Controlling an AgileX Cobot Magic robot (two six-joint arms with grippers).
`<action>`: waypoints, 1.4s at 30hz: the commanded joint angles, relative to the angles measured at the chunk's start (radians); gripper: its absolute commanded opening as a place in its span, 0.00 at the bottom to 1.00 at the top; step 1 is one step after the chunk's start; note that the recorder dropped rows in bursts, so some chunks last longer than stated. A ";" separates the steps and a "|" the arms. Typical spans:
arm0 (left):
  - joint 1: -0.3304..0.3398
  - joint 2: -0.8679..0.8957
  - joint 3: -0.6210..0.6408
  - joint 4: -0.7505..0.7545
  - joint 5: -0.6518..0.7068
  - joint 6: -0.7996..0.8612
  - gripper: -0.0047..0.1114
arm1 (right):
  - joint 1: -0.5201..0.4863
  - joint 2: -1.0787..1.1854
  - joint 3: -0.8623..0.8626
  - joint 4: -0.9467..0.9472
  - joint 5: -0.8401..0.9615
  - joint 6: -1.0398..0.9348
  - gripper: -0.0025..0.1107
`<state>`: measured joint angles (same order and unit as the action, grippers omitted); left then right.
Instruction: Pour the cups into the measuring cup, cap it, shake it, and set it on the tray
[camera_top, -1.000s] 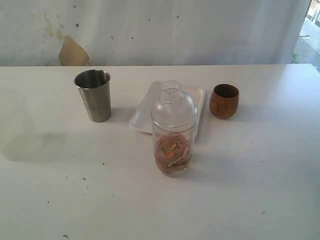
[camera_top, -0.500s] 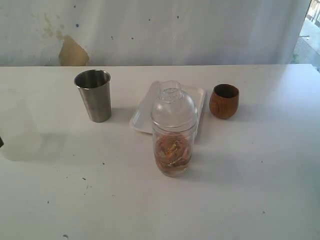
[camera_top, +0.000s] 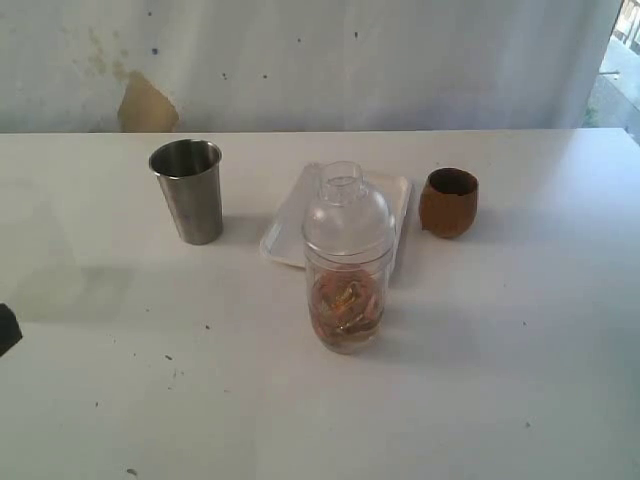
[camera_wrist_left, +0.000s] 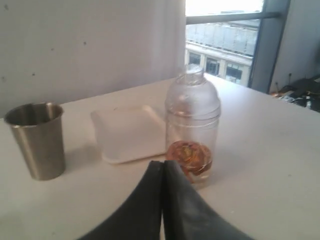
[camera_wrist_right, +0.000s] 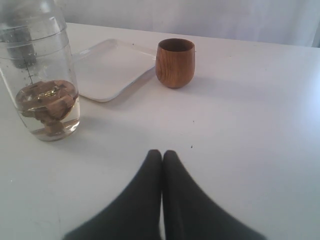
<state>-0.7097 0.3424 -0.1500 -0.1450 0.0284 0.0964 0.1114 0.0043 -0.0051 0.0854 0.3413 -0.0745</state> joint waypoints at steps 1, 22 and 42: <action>0.106 -0.013 0.051 -0.003 -0.005 -0.006 0.04 | -0.003 -0.004 0.005 -0.003 0.000 0.000 0.02; 0.590 -0.342 0.150 0.057 0.211 -0.017 0.04 | -0.003 -0.004 0.005 -0.003 0.000 0.000 0.02; 0.652 -0.342 0.150 0.061 0.205 -0.117 0.04 | -0.003 -0.004 0.005 -0.003 0.000 0.000 0.02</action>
<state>-0.0611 0.0053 -0.0052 -0.0912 0.2346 -0.0244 0.1114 0.0043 -0.0051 0.0854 0.3413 -0.0745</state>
